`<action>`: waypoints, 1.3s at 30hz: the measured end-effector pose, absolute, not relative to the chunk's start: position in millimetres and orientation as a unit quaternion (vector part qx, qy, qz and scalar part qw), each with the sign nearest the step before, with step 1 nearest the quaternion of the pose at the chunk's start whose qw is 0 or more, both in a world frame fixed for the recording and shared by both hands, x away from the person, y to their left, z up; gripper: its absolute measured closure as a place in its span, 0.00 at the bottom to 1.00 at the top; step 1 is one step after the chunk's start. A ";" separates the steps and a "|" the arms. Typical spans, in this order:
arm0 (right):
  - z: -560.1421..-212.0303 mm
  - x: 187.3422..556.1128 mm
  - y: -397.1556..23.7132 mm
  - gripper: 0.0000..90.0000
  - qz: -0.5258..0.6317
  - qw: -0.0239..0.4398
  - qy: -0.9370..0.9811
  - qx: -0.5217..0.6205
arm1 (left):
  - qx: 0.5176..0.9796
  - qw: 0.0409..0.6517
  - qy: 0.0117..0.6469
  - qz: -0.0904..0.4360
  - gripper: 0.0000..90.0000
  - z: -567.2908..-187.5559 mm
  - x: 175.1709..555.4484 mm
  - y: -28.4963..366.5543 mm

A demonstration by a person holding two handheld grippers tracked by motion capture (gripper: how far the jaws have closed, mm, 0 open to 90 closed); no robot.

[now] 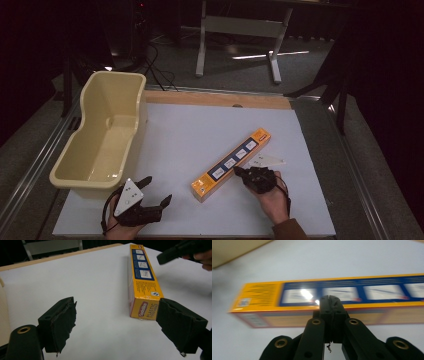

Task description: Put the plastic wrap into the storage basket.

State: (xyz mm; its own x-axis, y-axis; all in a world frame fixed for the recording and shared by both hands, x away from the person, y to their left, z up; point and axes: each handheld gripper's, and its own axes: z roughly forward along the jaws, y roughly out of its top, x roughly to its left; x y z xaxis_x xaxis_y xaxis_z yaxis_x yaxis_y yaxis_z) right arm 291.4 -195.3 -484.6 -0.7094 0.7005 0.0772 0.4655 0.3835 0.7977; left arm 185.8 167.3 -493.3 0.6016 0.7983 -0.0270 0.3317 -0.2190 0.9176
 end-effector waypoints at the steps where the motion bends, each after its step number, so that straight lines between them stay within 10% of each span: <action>1: -485.7 287.1 -189.5 1.00 0.429 0.133 0.822 0.350 | 0.744 0.497 0.379 0.235 0.18 -493.2 185.7 167.4; 22: -503.6 247.3 -72.3 1.00 0.411 0.095 0.879 0.220 | 0.742 0.499 0.379 0.238 0.18 -492.3 184.6 168.0; 39: -495.6 284.1 -63.1 0.99 0.405 0.105 0.868 0.267 | 0.742 0.500 0.377 0.239 0.18 -491.8 184.0 167.3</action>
